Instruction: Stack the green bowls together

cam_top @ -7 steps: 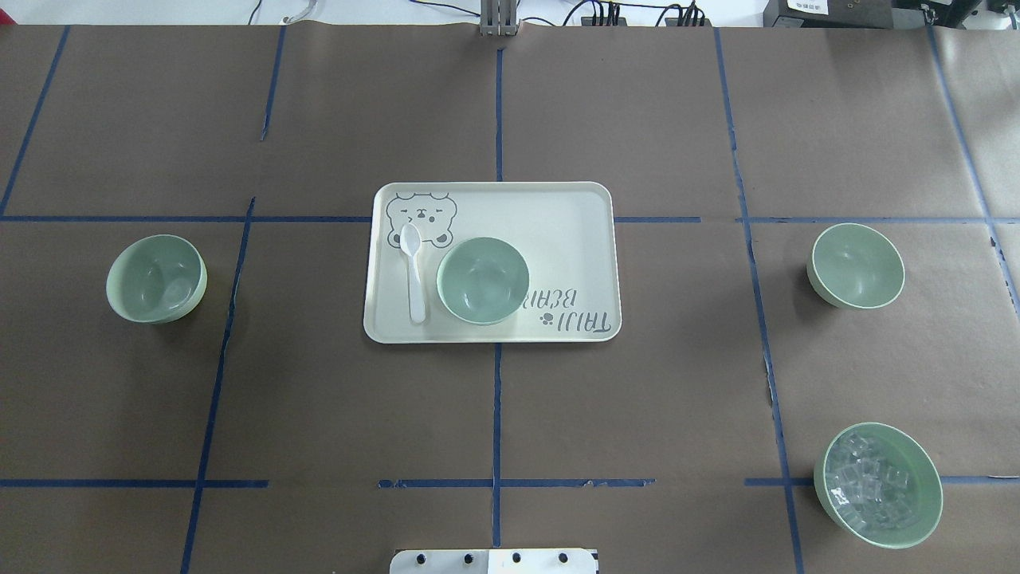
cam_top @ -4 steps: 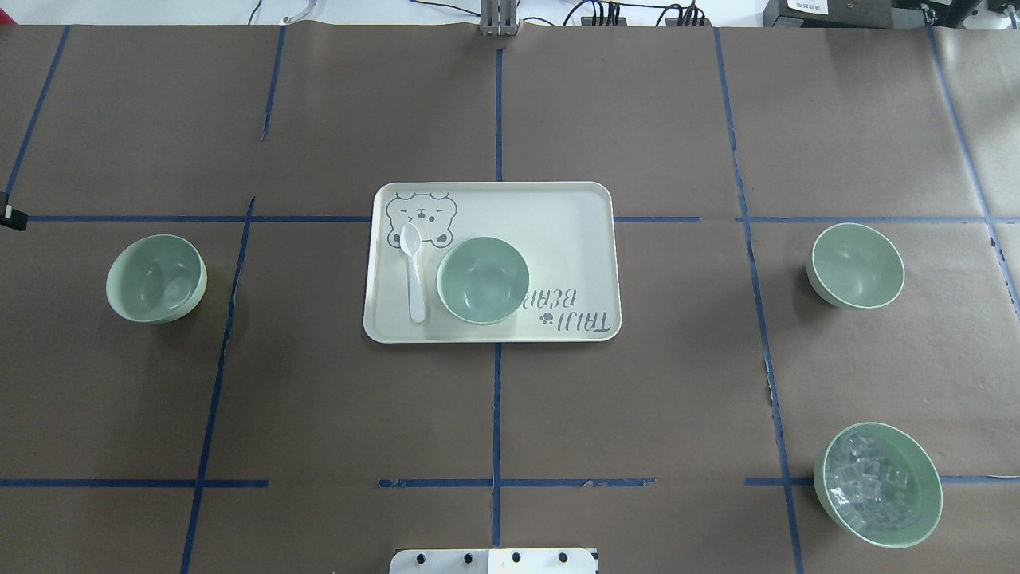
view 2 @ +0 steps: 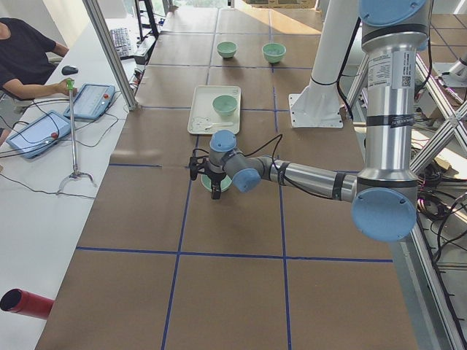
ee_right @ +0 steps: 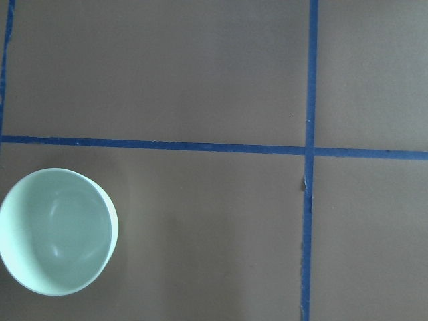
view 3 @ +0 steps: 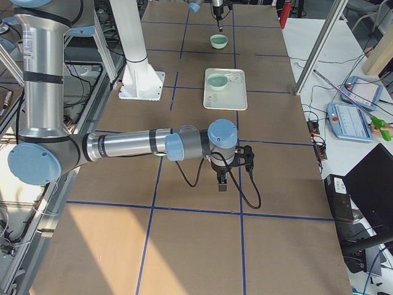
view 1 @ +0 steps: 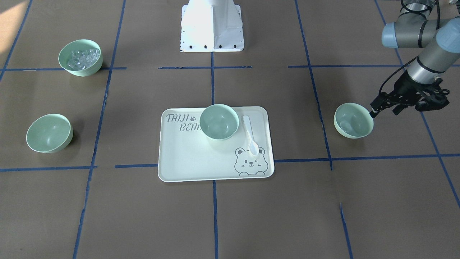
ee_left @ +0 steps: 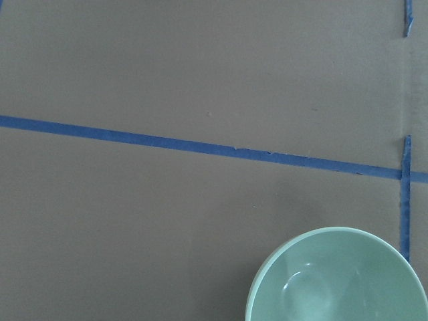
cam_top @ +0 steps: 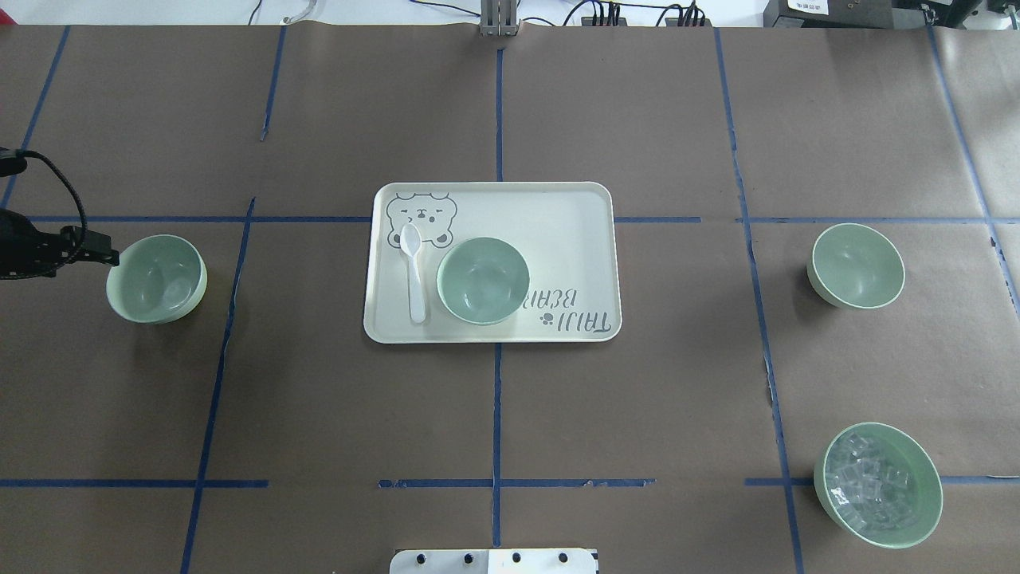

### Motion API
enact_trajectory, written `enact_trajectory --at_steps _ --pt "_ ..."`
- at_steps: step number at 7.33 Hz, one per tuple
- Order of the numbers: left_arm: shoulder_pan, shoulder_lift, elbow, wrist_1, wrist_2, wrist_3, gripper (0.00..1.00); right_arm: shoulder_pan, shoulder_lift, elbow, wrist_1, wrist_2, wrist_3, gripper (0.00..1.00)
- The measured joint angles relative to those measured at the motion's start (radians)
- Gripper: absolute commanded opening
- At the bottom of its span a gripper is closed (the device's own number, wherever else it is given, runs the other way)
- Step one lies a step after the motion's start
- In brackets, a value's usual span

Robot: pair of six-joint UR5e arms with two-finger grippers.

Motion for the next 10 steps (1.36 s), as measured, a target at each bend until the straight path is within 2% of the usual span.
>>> enact_trajectory --at_steps 2,3,5,7,8,9,10 --pt "0.044 -0.003 0.031 -0.043 0.032 -0.039 0.89 -0.085 0.005 0.053 0.042 0.006 0.174 1.00" --pt "0.053 -0.004 0.042 -0.055 0.036 -0.044 0.80 -0.132 0.005 0.061 0.107 0.001 0.279 1.00" --pt "0.061 -0.006 0.054 -0.066 0.038 -0.046 0.55 -0.233 0.006 0.060 0.218 -0.057 0.441 1.00" --pt "0.065 -0.007 0.060 -0.070 0.039 -0.046 0.40 -0.291 0.007 0.058 0.243 -0.108 0.482 1.00" --pt "0.069 -0.007 0.060 -0.071 0.038 -0.046 0.26 -0.319 0.011 0.052 0.245 -0.133 0.487 1.00" --pt "0.071 -0.007 0.060 -0.072 0.038 -0.047 0.06 -0.351 0.017 0.041 0.245 -0.163 0.489 1.00" --pt "0.072 -0.007 0.058 -0.072 0.037 -0.047 0.00 -0.375 0.024 0.026 0.246 -0.181 0.489 1.00"
